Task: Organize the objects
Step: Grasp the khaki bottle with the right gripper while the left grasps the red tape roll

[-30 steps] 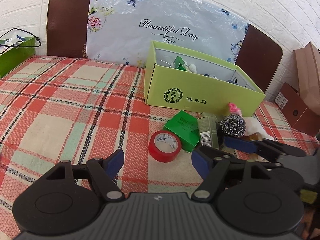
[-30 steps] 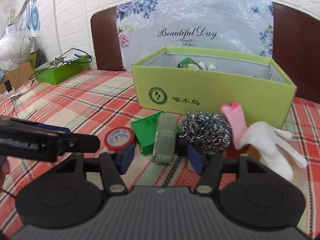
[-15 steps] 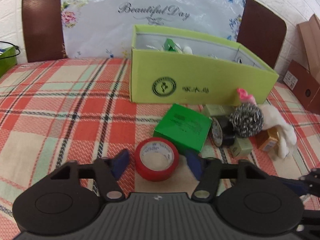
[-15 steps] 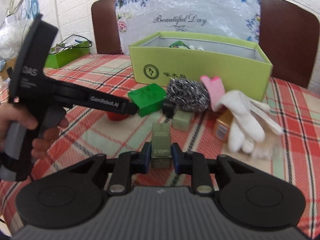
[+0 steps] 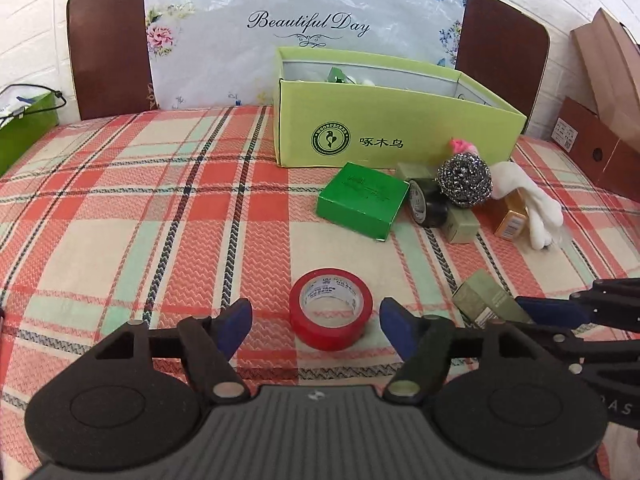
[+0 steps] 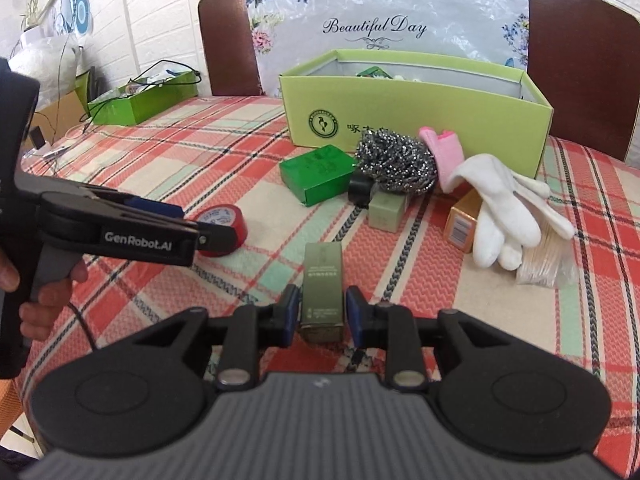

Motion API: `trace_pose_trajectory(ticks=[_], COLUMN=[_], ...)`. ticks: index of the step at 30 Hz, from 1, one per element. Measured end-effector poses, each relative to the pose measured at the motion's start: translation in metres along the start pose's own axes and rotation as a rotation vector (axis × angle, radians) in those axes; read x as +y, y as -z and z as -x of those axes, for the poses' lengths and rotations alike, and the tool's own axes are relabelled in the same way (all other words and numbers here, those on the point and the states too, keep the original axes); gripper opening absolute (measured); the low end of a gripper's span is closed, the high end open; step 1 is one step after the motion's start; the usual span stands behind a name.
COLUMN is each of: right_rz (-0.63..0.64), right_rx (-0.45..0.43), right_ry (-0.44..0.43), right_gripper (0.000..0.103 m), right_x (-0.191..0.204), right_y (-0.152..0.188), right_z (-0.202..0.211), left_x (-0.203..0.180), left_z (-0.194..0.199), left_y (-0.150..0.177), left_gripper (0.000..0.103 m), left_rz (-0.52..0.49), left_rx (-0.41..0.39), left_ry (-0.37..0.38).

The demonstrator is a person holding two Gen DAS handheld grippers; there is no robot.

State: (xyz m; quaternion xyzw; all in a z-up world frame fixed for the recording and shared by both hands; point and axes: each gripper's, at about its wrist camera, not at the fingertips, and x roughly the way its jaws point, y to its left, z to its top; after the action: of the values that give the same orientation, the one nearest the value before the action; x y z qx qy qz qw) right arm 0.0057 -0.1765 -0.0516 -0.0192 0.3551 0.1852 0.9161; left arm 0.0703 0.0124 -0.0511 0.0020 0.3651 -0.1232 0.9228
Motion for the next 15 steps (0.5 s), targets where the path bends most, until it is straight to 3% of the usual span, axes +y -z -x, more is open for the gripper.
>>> trace_pose_trajectory(ticks=[2,10,14,15], right_rz=[0.006,-0.005,-0.007,-0.004], right_rx=[-0.001,0.007,0.004,0.005], right_ry=[0.007,0.008,-0.002,-0.006], right_gripper=[0.025,0.025,0.023,0.023], right_x=[0.001,0.0016,0.0012,0.0009], right_y=[-0.0003,-0.0009,-0.0009,-0.001], right_z=[-0.0001,-0.0062,-0.0078,-0.0078], left_x=[0.0011,-0.0024,0.0,0.0008], left_z=[-0.0047,-0.0105,-0.0102,-0.0095], left_y=[-0.003,-0.0032,-0.0045,-0.0053], left_gripper=[0.066,0.064,0.049,0.049], left_rz=[0.016,0.022,0.03,0.038], left_rx=[0.011,0.013,0.012,0.011], left_ry=[0.004,0.012,0.032,0.043])
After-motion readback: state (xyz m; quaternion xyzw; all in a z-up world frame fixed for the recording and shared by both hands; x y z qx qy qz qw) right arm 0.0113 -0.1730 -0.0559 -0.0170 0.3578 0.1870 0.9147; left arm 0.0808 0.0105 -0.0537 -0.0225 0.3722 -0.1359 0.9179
